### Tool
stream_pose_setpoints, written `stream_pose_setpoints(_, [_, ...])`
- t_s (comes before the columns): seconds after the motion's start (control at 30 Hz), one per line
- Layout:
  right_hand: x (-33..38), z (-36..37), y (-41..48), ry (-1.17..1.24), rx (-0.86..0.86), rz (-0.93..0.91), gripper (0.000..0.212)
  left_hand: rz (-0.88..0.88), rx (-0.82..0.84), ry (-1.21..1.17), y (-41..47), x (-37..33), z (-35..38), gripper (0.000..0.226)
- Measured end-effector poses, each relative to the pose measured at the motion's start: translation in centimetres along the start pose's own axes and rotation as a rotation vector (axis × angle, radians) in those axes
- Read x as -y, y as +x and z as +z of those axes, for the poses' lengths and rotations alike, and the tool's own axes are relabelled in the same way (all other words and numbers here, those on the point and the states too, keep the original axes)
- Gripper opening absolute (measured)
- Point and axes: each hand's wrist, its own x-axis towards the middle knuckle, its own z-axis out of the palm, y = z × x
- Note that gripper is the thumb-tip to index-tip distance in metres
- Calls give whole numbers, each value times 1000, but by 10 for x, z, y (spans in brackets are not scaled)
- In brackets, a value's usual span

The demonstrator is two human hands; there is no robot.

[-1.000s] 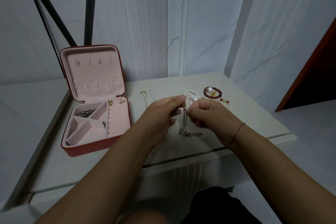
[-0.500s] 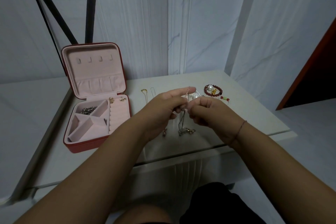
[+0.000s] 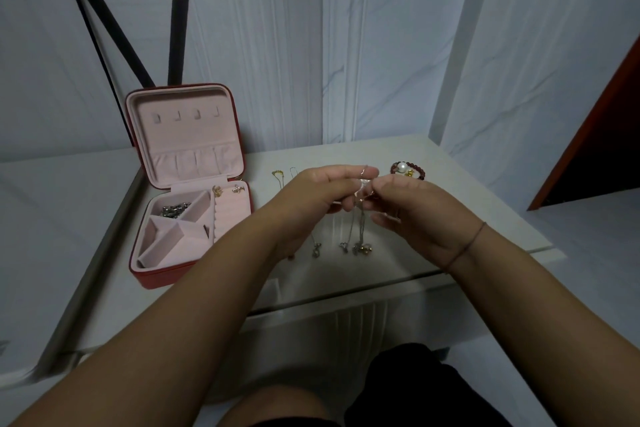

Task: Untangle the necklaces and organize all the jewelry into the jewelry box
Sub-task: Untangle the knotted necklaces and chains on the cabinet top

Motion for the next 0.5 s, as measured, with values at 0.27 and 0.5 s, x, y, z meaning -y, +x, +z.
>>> stream_pose_setpoints(0.27, [4,-6,1,155,-15,-21,22,-2,-86,-86,2,3,-2,18])
stream_pose_setpoints(0.5, [1,0,1,-4,-93,-103,20,-54,-77,140,2,0,-2,23])
